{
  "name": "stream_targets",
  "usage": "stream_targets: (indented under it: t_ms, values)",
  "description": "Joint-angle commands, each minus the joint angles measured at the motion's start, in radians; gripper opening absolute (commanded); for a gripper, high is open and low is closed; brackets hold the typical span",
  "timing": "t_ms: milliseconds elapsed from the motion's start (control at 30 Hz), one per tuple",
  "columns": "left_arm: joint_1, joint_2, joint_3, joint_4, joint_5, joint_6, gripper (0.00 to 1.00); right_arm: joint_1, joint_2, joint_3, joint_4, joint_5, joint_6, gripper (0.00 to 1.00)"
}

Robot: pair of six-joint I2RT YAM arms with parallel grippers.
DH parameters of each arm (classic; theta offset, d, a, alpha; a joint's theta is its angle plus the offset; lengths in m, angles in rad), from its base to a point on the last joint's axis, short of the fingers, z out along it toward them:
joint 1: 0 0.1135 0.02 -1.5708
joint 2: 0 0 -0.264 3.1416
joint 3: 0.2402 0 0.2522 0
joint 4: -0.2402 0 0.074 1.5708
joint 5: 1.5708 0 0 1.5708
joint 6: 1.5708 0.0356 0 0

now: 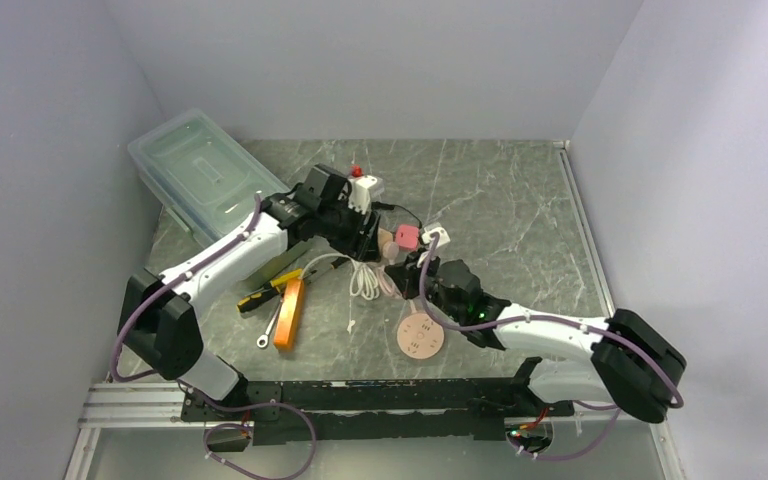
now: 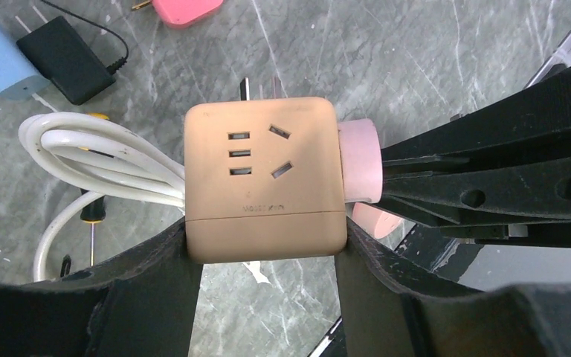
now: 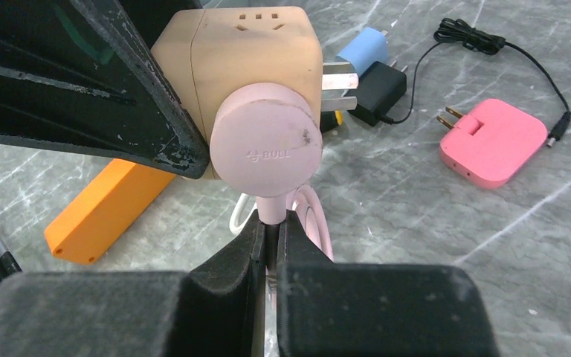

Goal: Pull the plug off the socket
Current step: Remove the plug from the socket.

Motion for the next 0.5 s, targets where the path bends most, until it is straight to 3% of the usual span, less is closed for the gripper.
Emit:
stream_targets:
  t_ms: [0,133,267,467]
  values:
    - [-0.007,0.037,0.07,-0.069,-0.38,0.111,0.0,-0.014,-0.116,-0.056,0.014,0.076,-0.035,0.0]
    - [-0.012,0.062,0.078,-0.089,-0.454,0.107,0.0,-0.014,-0.178,-0.082,0.013,0.095,-0.046,0.0]
    - [-0.012,0.06,0.075,-0.085,-0.44,0.097,0.0,-0.014,-0.201,-0.092,0.016,0.097,-0.047,0.0]
    - [0.024,0.016,0.046,0.01,-0.127,0.037,0.0,-0.014,-0.143,-0.072,0.01,0.087,-0.031,0.0]
